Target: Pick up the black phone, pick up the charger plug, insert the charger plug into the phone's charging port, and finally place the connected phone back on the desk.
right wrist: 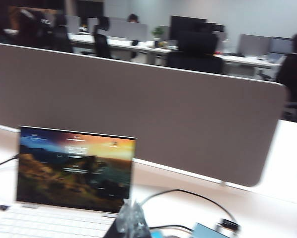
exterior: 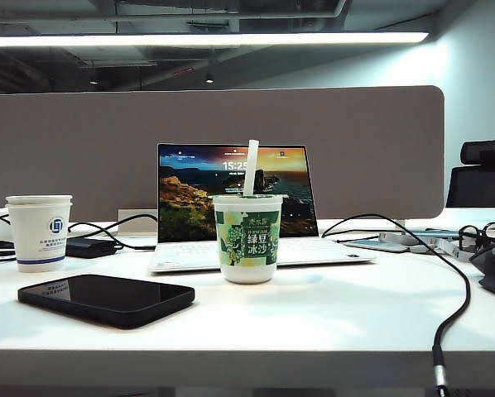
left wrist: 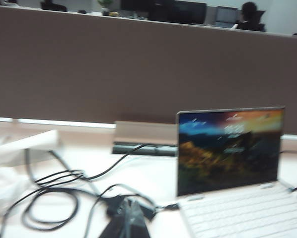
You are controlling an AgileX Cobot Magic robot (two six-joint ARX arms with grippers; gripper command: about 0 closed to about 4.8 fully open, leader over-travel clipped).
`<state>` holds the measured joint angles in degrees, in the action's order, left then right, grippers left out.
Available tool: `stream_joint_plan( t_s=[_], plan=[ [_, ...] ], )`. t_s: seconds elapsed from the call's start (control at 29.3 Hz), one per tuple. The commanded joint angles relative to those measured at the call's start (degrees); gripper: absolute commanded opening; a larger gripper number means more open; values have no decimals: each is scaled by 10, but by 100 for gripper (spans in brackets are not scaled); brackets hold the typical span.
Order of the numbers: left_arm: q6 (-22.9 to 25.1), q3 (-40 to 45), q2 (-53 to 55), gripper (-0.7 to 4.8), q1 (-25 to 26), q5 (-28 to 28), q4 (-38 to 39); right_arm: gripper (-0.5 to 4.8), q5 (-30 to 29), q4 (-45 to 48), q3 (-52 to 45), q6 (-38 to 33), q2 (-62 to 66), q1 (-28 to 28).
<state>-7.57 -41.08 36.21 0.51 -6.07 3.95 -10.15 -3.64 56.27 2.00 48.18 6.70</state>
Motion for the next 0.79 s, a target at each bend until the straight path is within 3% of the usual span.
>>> stream_joint_plan(
  t_s=[0.03,0.27,0.44,0.61,0.79],
  plan=[
    [-25,-26,22,-6,1,-23,-10,-2,-3,7,20,0,28,33],
    [-48,-50,40,-6,0,-65,1,-2,1,-5,28,0,68,102],
    [-64,-52,45,-6,0,-82,38,-1,-10,-43,28,0,89,119],
    [-131,-52,55,-6,0,-181,50,-1,-80,-69,28,0,102,121],
    [-185,-52,66,-6,-5,-213,52,-1,-144,-71,28,0,121,132]
  ],
)
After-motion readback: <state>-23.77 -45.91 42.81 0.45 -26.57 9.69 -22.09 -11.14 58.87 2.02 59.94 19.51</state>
